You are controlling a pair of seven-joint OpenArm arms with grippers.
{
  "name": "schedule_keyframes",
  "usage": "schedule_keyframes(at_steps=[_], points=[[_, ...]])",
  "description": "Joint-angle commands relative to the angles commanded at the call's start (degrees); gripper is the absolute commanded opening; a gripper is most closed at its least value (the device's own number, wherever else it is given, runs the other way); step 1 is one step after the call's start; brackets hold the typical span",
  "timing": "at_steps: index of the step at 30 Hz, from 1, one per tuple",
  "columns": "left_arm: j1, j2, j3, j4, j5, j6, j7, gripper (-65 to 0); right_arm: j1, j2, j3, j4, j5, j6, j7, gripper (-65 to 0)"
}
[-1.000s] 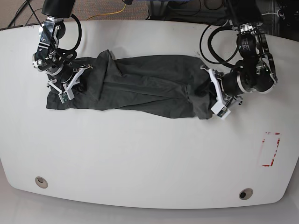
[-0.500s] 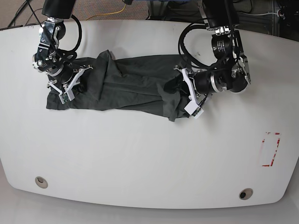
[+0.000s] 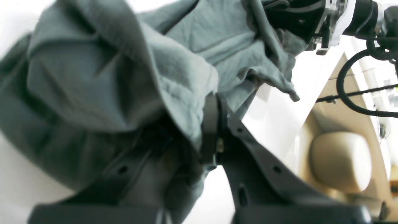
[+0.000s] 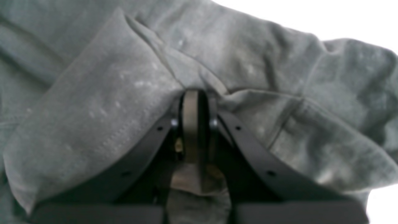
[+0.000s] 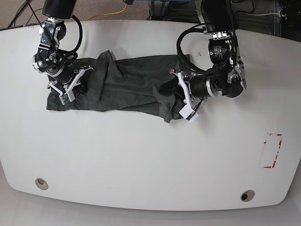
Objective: Layout the t-shirt on the table in an organized manner, then fold the t-shirt properly
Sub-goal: 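Push the folded end with the left gripper further toward the right gripper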
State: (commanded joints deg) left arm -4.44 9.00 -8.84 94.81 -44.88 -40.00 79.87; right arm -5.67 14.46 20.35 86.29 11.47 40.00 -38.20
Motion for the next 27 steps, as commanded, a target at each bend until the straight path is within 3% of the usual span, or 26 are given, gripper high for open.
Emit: schedule_keyframes(at_steps=[4, 11, 13, 23, 27], points=[[-0.18, 0.00, 0.00, 0.00, 0.00, 0.00, 0.00, -62.4, 0.00, -0.18, 0.00, 0.00, -0.09, 0.00, 0.00, -61.0], [-0.09, 0.00, 0.09, 0.00, 0.00, 0.00, 0.00, -38.9, 0.00, -0.26, 0.00, 0.00, 0.00, 0.00, 0.00, -61.0], [-0.09, 0.00, 0.09, 0.00, 0.00, 0.00, 0.00, -36.3, 0.00, -0.26, 0.00, 0.00, 0.00, 0.00, 0.00, -61.0], [-1.05, 0.00, 7.38, 0.00, 0.00, 0.00, 0.13, -34.4, 0.00, -0.26, 0.00, 0.09, -0.09, 0.00, 0.00, -61.0], [-3.16, 0.00, 10.37, 0.09, -0.18, 0.00, 0.13, -28.7, 0.00, -0.18, 0.00, 0.09, -0.09, 0.00, 0.00, -61.0]])
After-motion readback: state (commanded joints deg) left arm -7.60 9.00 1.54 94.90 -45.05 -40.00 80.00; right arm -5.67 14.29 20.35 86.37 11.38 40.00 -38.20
